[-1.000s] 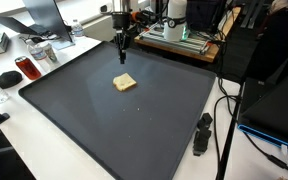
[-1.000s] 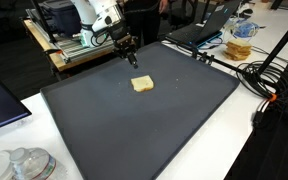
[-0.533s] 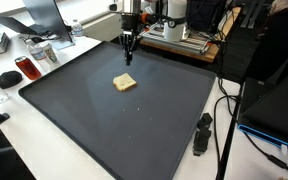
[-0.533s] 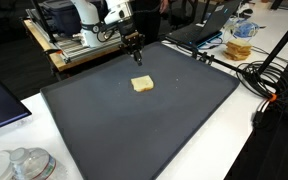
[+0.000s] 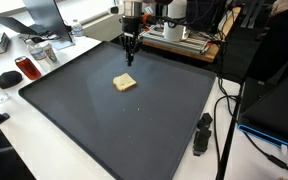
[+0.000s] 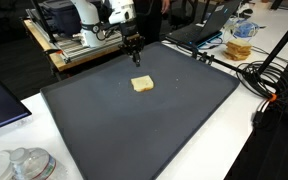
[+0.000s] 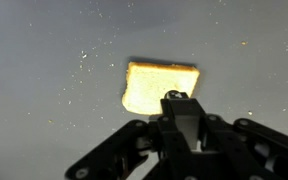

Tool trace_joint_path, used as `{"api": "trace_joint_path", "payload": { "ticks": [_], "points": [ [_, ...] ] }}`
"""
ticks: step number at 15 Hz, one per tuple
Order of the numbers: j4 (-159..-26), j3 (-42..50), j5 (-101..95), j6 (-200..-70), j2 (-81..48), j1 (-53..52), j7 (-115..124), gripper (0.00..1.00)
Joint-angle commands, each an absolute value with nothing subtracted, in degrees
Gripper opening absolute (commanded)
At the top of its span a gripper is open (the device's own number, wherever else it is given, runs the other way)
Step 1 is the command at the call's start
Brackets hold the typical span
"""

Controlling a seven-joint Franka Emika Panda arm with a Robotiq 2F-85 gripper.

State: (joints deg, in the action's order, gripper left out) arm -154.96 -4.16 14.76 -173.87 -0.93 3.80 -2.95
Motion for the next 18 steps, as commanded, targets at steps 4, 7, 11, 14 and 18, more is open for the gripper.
{"api": "trace_joint_path", "payload": {
  "ticks": [4, 7, 11, 14, 18],
  "points": [
    [-144.3, -2.1, -4.6, -153.7, 1.6, 2.0, 15.7, 0.05],
    [-138.7, -2.4, -4.9, -147.3, -0.8, 0.8, 17.8, 0.05],
    [-135.1, -1.8, -5.1, -144.7, -4.4, 0.2, 19.2, 0.05],
    [-133.9, -0.9, -6.1, -146.0, -7.9, -0.2, 21.4, 0.05],
    [-133.4, 1.0, -8.4, -148.9, -11.9, -1.4, 24.9, 0.05]
  ]
}}
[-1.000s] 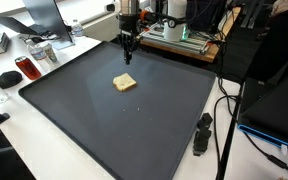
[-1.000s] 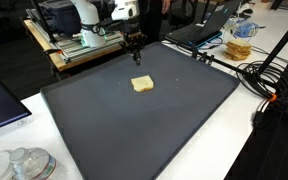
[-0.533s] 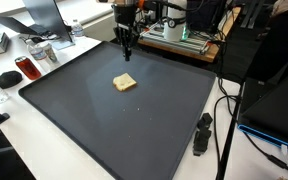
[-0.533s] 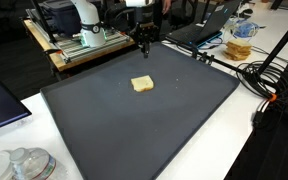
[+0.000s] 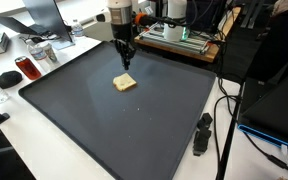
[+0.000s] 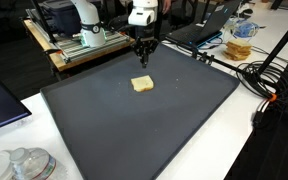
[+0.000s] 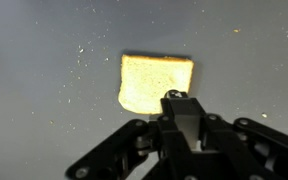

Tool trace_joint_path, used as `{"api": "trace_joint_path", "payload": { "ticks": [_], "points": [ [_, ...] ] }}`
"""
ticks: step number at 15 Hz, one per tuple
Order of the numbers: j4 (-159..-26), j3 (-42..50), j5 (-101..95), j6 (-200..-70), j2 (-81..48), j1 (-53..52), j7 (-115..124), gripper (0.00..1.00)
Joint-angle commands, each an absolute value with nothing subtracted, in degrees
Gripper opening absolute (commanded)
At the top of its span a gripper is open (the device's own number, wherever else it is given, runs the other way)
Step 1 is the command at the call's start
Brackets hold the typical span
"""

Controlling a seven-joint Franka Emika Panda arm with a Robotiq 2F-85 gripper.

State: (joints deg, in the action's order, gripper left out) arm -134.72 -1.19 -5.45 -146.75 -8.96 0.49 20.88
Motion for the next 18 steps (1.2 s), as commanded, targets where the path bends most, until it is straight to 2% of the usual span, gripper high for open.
{"api": "trace_joint_path", "payload": {
  "ticks": [1, 9, 18],
  "points": [
    [-133.4, 1.5, -8.8, -150.0, -12.7, -1.8, 25.7, 0.05],
    [-132.8, 6.4, -9.0, -156.3, -18.5, -5.2, 28.7, 0.05],
    [-128.9, 8.1, -7.0, -156.8, -26.0, -7.6, 28.1, 0.05]
  ]
}}
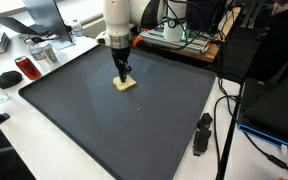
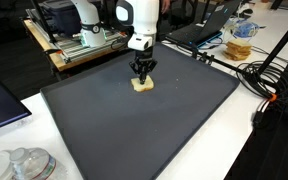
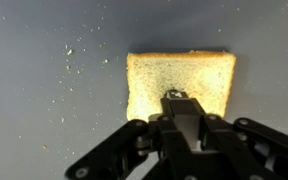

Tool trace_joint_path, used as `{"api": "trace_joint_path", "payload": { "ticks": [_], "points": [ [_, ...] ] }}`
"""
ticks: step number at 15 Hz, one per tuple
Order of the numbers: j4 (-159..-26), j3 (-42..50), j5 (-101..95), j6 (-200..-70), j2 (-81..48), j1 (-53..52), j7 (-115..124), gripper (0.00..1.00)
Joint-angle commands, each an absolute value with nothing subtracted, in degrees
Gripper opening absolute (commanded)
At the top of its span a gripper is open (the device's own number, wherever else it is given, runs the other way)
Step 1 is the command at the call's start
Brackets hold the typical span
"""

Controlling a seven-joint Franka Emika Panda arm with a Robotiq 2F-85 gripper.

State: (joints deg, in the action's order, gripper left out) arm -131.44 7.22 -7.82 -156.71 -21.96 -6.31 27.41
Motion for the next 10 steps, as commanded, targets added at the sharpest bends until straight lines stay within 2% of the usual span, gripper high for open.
{"api": "trace_joint_path", "payload": {
  "ticks": [1, 10],
  "points": [
    [-128.5, 7.8, -6.4, -156.8, -26.9, -7.3, 27.6, 0.05],
    [-129.4, 6.3, -2.5, -157.5, -28.3, -4.9, 25.0, 0.05]
  ]
}}
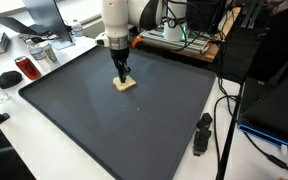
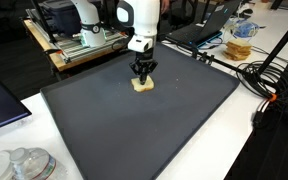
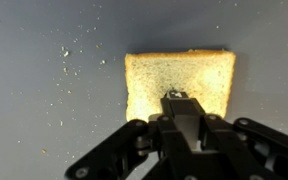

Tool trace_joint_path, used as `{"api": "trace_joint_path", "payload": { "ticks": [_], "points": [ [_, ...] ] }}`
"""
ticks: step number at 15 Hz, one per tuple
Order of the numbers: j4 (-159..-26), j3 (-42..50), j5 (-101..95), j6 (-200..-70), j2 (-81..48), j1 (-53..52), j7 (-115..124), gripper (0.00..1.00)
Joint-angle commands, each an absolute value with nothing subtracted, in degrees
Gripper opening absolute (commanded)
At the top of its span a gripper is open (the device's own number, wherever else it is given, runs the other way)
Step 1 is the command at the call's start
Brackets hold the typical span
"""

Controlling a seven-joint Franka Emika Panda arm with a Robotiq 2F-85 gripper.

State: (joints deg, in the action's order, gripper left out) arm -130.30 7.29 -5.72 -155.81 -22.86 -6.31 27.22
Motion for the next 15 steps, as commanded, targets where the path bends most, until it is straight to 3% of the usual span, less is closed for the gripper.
{"api": "trace_joint_path", "payload": {
  "ticks": [1, 15],
  "points": [
    [-129.5, 6.4, -2.0, -157.6, -28.5, -4.8, 24.8, 0.05],
    [-130.2, 5.8, 1.4, -159.9, -29.2, -3.4, 20.1, 0.05]
  ]
}}
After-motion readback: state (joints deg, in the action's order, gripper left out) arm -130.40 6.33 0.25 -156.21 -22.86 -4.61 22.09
